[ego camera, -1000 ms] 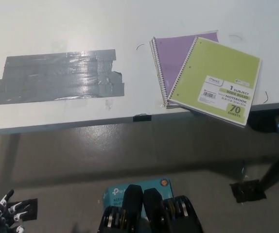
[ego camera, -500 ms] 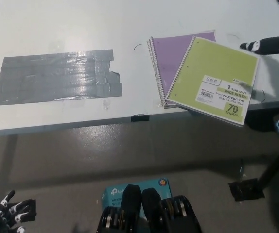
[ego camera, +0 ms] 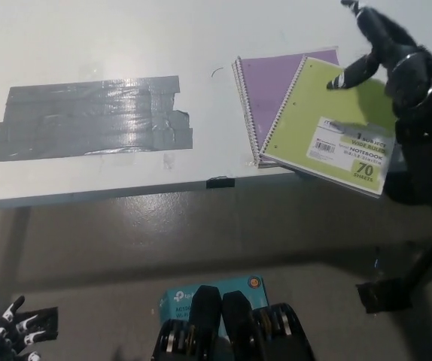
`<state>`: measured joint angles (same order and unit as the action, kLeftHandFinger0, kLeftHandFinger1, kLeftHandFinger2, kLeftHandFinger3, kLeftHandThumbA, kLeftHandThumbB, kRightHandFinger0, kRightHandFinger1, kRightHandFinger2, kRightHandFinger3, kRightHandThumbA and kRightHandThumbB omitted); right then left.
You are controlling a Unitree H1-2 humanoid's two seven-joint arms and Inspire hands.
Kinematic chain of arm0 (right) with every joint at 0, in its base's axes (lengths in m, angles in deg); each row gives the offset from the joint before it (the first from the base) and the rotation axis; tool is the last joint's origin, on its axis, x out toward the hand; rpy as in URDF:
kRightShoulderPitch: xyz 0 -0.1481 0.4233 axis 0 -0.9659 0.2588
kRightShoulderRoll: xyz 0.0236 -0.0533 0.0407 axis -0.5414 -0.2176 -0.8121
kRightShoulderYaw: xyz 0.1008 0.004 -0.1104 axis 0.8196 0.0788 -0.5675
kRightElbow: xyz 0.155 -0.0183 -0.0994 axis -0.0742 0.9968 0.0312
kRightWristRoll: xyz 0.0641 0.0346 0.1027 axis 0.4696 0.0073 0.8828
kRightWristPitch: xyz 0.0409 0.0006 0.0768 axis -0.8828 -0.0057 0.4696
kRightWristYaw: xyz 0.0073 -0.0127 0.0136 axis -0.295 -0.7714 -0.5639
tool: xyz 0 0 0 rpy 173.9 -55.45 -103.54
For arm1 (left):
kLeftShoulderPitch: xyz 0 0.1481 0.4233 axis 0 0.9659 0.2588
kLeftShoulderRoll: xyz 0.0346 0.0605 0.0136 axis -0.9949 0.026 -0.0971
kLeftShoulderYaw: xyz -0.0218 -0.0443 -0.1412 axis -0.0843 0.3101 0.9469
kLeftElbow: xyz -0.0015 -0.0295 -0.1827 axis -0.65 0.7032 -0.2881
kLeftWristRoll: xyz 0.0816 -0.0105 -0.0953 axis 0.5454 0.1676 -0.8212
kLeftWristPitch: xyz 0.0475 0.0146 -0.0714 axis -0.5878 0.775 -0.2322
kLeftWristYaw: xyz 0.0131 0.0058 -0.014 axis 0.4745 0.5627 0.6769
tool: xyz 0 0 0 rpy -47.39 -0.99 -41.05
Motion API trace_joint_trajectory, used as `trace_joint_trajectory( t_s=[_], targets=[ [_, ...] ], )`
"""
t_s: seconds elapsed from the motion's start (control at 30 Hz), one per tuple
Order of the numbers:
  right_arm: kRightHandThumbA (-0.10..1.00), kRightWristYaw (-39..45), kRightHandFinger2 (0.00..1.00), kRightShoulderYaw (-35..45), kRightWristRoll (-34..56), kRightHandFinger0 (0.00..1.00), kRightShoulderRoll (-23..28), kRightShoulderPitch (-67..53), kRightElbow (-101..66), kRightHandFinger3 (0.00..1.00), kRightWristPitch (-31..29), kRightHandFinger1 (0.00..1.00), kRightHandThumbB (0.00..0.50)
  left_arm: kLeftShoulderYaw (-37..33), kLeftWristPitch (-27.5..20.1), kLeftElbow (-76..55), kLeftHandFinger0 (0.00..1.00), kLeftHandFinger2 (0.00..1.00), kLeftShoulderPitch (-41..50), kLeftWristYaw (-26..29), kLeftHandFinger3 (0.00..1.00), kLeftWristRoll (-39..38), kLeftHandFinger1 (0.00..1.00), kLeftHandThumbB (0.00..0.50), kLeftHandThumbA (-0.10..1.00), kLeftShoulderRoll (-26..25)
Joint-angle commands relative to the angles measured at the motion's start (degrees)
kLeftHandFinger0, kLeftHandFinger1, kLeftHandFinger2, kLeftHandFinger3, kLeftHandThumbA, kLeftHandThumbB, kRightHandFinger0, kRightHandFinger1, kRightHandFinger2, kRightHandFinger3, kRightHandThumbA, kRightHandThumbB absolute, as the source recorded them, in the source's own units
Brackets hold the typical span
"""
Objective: The robot uses its right hand to align two notebooks stacked together until they are fully overlapped
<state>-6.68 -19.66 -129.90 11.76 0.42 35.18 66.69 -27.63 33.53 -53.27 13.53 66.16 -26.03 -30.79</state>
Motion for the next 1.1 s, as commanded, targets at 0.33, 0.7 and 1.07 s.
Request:
trace_joint_trajectory(
  t_s=[0.33,0.7,1.07],
  targets=[
    [1.00,4.6,1.00,7.6,-5.9,1.00,-4.3,1.4,3.9,1.00,0.2,1.00,0.411,-0.9,-0.4,-0.2,0.33,0.69,0.2,-1.6,1.00,-0.8,0.51,0.500,1.00,-0.6],
    [1.00,3.2,1.00,10.5,-4.8,1.00,-7.1,0.4,5.3,1.00,0.2,1.00,0.382,-2.3,-0.4,-0.1,0.36,0.70,0.2,-2.2,1.00,-0.8,0.53,0.500,1.00,-0.7],
    [1.00,-0.5,1.00,10.8,2.7,1.00,-4.9,-2.7,9.3,1.00,0.2,1.00,0.317,-4.1,-0.9,-1.7,0.40,0.72,0.0,-2.4,1.00,0.4,0.52,0.500,1.00,-0.6]
  ],
)
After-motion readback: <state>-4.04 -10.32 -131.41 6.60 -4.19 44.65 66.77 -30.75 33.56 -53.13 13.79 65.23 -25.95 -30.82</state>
